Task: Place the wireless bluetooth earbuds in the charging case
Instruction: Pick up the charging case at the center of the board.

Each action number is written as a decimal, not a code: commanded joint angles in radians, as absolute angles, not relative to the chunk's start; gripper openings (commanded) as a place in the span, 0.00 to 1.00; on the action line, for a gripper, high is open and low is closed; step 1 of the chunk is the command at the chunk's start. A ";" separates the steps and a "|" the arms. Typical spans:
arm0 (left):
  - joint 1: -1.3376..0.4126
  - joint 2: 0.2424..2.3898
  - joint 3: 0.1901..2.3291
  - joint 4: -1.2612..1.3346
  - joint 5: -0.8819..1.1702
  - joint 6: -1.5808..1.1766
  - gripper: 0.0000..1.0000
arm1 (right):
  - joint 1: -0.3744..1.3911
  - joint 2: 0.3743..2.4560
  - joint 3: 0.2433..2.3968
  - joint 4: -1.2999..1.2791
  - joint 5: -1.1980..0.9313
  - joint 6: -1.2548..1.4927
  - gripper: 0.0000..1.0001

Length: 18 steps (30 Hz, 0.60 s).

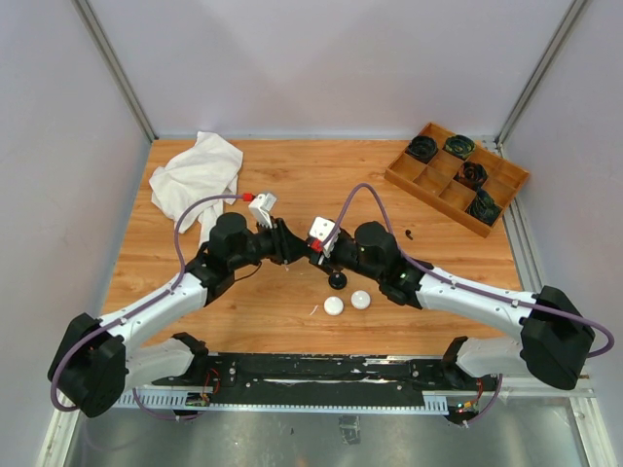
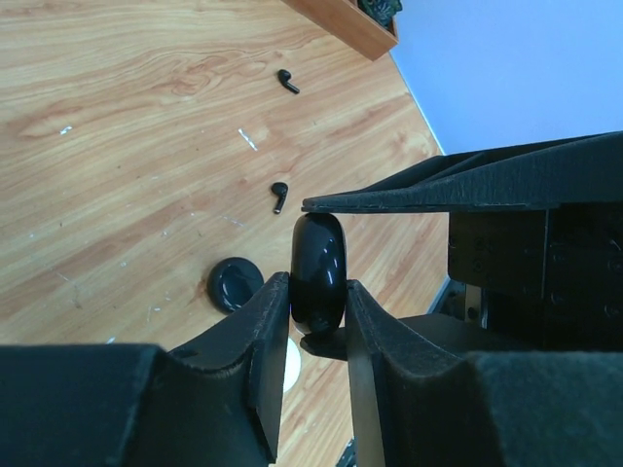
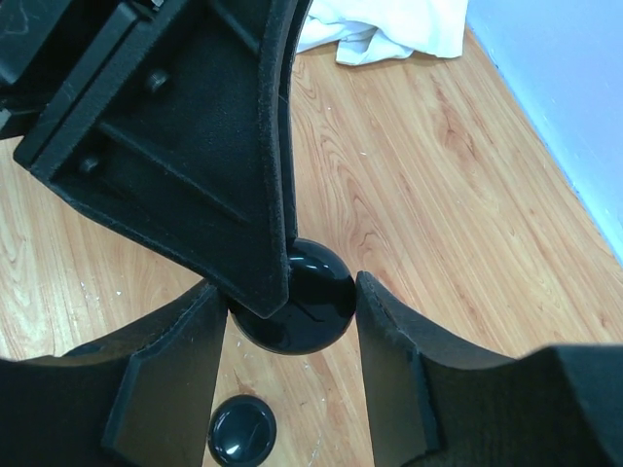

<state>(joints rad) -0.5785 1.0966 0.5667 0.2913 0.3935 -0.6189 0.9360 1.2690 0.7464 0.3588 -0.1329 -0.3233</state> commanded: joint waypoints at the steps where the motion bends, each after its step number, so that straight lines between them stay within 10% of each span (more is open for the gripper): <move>1: -0.597 1.099 0.599 0.274 0.396 -0.529 0.29 | 0.956 1.249 0.765 0.419 -0.157 -0.335 0.53; 18: -0.597 1.028 0.657 0.155 0.464 -0.177 0.15 | 0.835 1.043 0.838 -0.024 -0.463 -0.429 0.72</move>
<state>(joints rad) -0.5915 1.0481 0.6434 0.1295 0.3920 -0.2779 0.8940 1.1076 0.7807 0.1623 -0.3218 -0.3710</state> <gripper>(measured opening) 0.294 0.715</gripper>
